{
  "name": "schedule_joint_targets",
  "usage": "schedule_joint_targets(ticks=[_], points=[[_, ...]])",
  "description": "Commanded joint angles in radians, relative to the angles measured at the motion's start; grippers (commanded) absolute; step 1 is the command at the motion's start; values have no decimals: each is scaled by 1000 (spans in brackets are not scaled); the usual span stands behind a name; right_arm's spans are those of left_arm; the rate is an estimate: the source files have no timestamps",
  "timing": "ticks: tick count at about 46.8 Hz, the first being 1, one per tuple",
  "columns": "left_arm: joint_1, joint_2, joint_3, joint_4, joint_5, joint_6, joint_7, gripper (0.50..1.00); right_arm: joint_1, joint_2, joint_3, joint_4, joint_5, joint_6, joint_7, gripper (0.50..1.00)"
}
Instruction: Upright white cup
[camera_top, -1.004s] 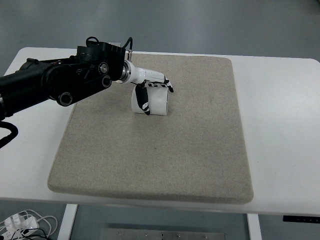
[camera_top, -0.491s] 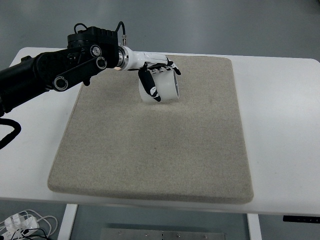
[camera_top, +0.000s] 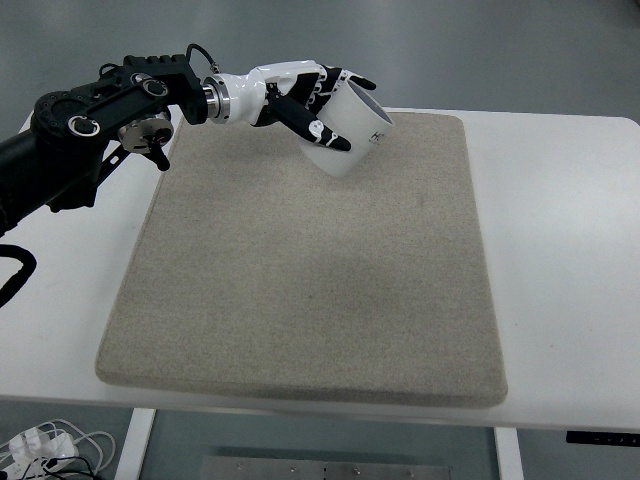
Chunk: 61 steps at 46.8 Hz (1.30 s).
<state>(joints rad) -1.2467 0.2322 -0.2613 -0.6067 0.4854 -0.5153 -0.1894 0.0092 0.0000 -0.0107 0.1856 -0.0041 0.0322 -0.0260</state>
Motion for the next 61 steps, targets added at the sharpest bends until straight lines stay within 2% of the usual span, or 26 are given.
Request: schedule_joint_targets(ticks=[1,8,14,23,28,34,42,48,55,61], points=[[27,-1,-47,22,-8,0,-53,500,0,0,0,0,-1,0,0,952],[99,-10,-140,27,-5,14,-90,500,0,0,0,0,-1,0,0,952],[144,-42,-171,51,-5,28,-142,500,0,0,0,0,-1,0,0,952],[177,-62,-174,57,-5,95,-262,500,0,0,0,0,-1,0,0,952],[182,-68,-171,56,2,129,-346,500,0,0,0,0,-1,0,0,952],[200,-80,-162,56,4,210,-422,500,0,0,0,0,1,0,0,952],[216,-106,-161,57,4,299,-422,500,0,0,0,0,1,0,0,952],[228,-129,-153,56,21,389,-422,500,0,0,0,0,-1,0,0,952],[240,-139,-141,56,129,478,-422,500,0,0,0,0,-1,0,0,952],[279,-157,-139,53,200,592,-422,500,0,0,0,0,1,0,0,952]])
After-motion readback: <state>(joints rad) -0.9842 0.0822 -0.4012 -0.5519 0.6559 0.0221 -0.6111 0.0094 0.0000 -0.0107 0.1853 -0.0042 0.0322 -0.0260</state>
